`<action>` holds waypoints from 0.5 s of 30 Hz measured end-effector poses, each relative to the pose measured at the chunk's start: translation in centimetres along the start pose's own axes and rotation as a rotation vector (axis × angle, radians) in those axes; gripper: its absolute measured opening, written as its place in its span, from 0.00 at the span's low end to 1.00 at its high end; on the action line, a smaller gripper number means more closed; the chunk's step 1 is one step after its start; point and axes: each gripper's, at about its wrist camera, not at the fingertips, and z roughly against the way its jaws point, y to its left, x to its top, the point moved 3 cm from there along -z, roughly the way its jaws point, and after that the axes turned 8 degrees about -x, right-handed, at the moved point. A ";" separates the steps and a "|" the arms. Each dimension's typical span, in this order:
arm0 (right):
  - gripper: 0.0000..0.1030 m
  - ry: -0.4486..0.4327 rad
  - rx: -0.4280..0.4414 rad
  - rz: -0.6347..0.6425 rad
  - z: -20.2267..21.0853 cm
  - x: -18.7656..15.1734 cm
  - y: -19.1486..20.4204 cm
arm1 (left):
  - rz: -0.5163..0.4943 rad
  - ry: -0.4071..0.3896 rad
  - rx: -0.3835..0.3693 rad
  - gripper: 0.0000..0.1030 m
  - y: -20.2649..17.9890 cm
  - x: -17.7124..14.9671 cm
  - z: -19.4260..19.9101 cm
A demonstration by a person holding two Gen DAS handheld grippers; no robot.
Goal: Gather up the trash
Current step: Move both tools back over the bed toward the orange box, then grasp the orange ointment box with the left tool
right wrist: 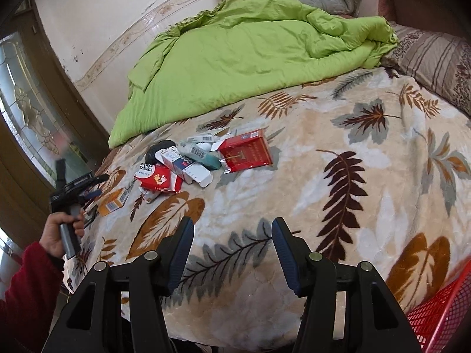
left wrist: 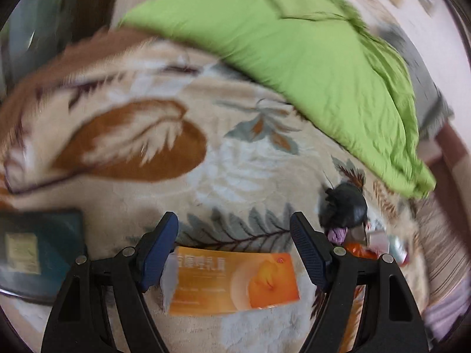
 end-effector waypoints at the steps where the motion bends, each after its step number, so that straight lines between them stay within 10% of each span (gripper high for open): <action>1: 0.58 0.002 -0.001 -0.009 -0.1 0.0 -0.2 | 0.019 0.014 -0.024 0.75 0.3 -0.3 -0.1; 9: 0.58 0.004 0.002 0.008 -0.3 0.0 0.6 | -0.141 0.154 -0.206 0.75 -3.0 -7.4 2.5; 15: 0.58 0.005 0.002 0.019 -0.4 -0.1 0.9 | -0.265 0.134 -0.117 0.76 -5.8 -9.6 2.7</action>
